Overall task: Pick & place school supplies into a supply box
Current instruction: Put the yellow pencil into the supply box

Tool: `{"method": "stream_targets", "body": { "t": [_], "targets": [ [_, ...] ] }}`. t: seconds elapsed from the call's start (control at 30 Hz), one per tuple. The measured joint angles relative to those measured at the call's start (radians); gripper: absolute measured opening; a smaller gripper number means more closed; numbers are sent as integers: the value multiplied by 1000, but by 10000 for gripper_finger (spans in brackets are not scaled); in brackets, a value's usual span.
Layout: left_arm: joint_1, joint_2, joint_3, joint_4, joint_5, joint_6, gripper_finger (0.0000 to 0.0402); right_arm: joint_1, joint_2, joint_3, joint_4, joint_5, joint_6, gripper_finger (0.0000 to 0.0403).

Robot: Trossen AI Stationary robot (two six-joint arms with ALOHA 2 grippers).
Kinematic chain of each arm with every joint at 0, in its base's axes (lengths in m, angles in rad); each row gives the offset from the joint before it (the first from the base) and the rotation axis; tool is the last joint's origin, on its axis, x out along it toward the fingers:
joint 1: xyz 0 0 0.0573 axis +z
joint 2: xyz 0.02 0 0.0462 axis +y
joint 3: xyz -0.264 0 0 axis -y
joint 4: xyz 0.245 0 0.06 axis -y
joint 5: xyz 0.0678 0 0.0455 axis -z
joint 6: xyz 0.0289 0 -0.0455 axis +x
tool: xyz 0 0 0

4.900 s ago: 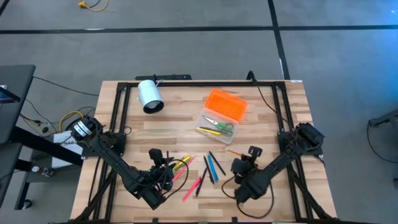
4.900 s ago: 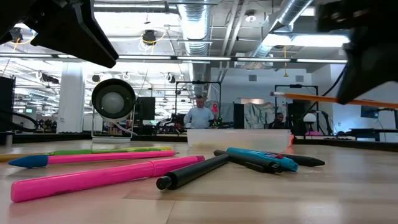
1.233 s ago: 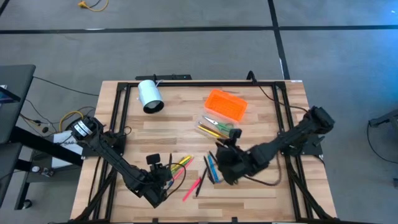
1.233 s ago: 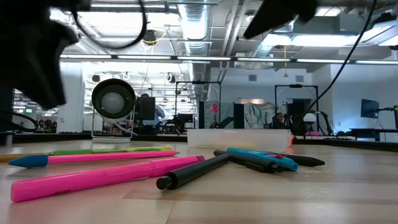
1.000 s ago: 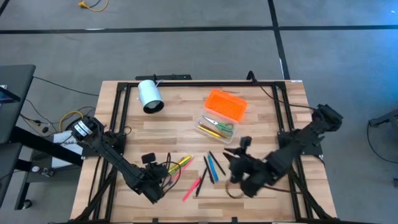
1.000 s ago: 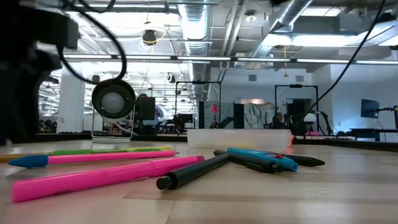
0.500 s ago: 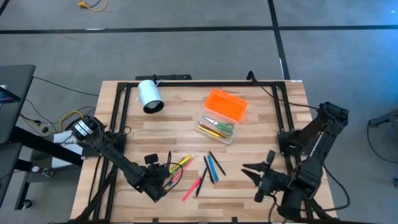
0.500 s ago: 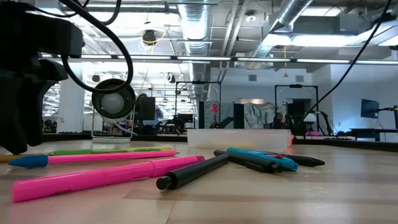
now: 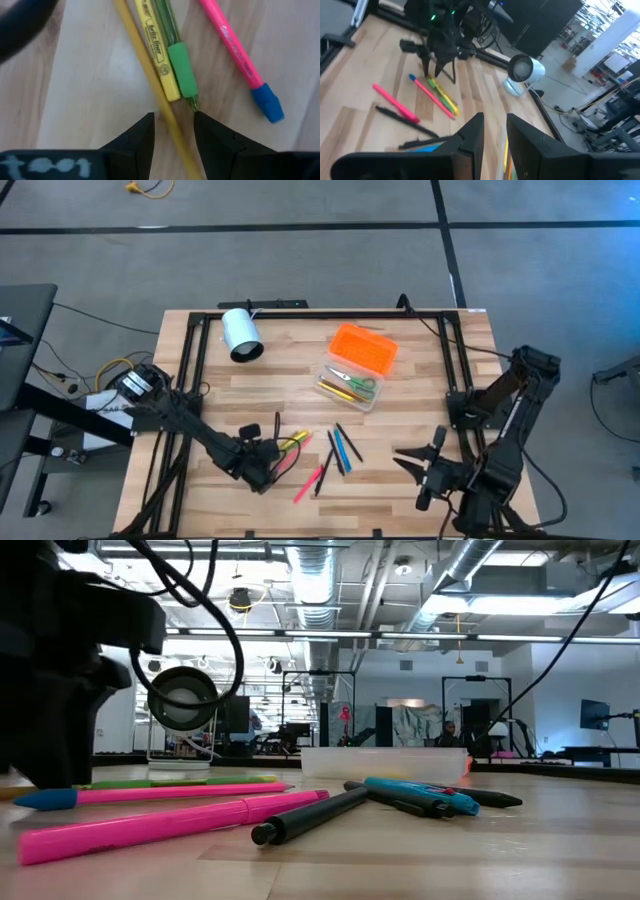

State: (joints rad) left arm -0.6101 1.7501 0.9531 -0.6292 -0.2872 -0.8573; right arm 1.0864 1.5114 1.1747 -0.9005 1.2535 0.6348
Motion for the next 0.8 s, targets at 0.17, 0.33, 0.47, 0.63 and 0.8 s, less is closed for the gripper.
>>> {"method": "stream_targets", "body": {
  "t": [0.17,0.33,0.47,0.63,0.8],
  "targets": [
    [33,-5,-20,5,41,1,127,7,11,-53,15,-22,62,77],
    [71,-4,-29,6,85,42,120,10,38,-61,19,-25,92,77],
    [104,-5,-42,8,108,52,94,14,65,-61,33,-26,95,77],
    [135,-6,-50,7,112,82,53,15,101,-61,56,-54,99,77],
    [160,-6,-50,4,99,103,20,15,135,-61,76,-72,100,77]
  ]
}}
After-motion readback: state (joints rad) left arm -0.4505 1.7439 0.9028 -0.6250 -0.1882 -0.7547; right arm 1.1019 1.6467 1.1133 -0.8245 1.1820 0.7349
